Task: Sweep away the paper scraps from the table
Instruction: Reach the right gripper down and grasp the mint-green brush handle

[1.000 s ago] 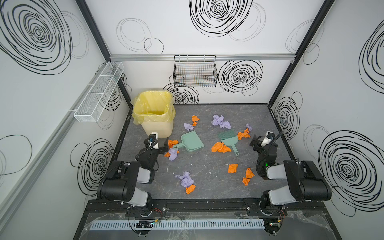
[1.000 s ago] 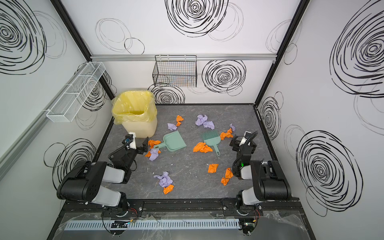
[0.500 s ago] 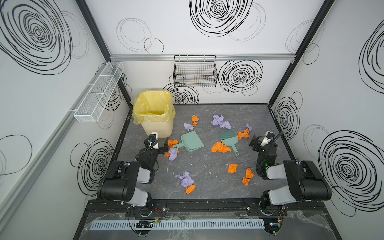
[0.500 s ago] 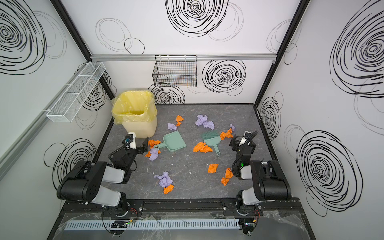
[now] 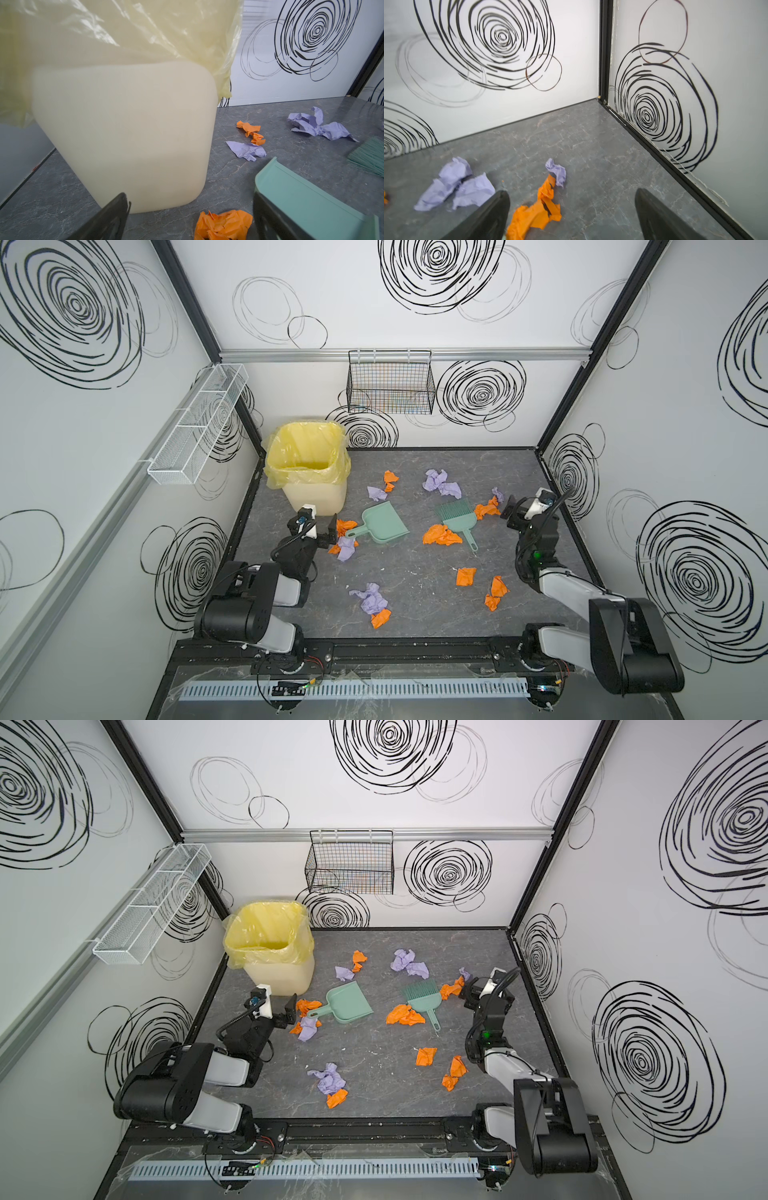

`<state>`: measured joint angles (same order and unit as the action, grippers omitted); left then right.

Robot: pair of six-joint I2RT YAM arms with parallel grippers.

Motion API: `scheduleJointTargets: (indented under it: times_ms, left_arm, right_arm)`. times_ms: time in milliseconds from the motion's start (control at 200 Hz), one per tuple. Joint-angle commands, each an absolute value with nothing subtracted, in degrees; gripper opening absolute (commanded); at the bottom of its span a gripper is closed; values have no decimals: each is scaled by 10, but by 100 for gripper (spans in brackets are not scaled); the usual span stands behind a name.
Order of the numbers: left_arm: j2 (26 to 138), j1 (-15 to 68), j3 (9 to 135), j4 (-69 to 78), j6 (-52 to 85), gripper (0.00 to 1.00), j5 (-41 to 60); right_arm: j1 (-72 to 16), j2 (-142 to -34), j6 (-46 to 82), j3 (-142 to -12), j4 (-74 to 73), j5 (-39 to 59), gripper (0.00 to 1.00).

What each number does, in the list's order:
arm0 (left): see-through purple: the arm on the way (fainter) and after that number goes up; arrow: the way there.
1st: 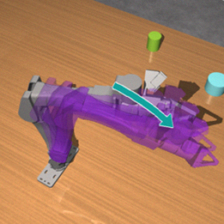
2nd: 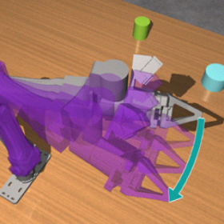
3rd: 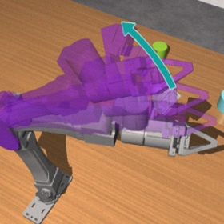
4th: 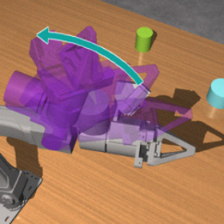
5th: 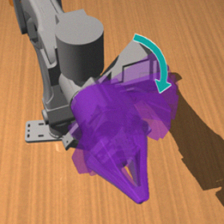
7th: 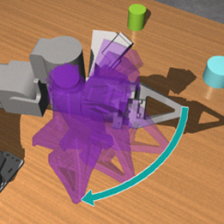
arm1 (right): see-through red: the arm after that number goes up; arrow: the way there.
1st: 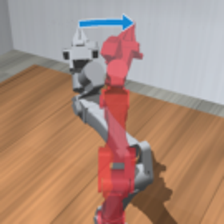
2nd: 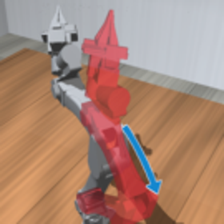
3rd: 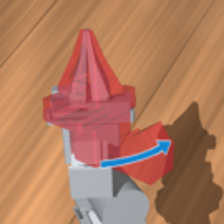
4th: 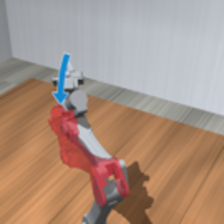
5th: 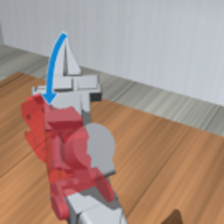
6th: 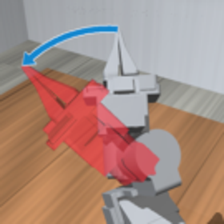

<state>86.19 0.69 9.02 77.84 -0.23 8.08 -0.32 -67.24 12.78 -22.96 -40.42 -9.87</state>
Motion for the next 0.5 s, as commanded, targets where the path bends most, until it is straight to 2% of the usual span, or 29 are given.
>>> scheduleJointTargets:
  times_ms: [0, 140, 345, 495]
  left_arm:
    - [860, 3, 98, 809, -3, 96, 86]
    - [859, 2, 98, 809, -2, 96, 88]
    - [860, 1, 98, 809, -3, 96, 89]
    - [860, 1, 98, 809, -2, 96, 90]
  right_arm:
    - [1, -629, 174, -293, -188, -26, 95]
    - [-10, -601, 139, -306, -92, 73, 91]
    - [-80, -645, 134, -355, 45, 51, 90]
    - [-109, -688, 137, -387, 123, 32, 84]
